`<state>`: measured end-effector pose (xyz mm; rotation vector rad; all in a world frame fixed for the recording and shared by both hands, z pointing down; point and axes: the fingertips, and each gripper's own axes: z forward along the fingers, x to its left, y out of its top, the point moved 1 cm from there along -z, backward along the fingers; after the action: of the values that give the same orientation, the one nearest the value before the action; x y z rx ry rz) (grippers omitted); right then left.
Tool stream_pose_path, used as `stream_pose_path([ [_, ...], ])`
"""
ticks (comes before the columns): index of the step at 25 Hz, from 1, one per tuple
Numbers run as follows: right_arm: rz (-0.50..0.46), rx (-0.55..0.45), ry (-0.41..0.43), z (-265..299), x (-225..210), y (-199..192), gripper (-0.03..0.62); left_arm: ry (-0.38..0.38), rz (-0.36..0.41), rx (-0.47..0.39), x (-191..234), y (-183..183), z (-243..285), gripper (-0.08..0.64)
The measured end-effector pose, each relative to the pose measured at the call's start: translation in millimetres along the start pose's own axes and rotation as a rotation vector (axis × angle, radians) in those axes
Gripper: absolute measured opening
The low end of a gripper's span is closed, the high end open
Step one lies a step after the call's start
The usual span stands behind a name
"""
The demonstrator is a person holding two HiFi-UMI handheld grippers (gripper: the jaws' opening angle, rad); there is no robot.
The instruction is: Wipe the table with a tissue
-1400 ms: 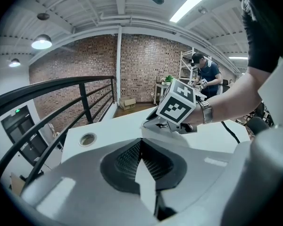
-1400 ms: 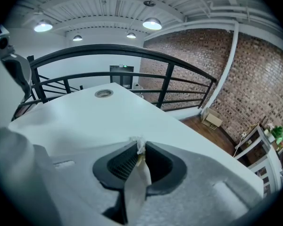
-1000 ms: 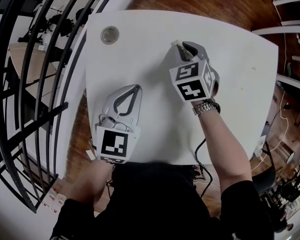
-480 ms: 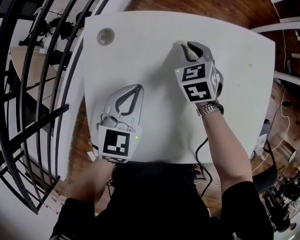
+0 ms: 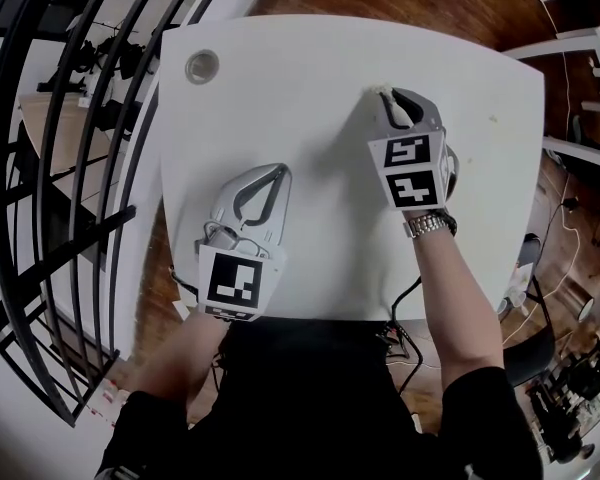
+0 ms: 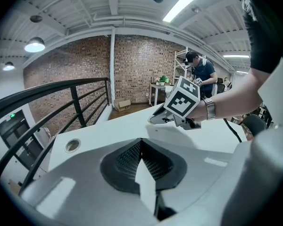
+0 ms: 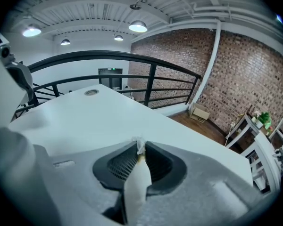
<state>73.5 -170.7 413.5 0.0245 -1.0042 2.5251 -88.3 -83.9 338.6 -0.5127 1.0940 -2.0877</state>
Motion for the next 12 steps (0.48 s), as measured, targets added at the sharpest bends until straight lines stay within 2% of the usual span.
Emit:
stream_pose_path([
  [12, 0.043, 0.020, 0.028, -10.6, 2.9, -24.1, 0.044, -0.020, 0.008, 0.001, -19.1, -1.1, 0.9, 0.017],
])
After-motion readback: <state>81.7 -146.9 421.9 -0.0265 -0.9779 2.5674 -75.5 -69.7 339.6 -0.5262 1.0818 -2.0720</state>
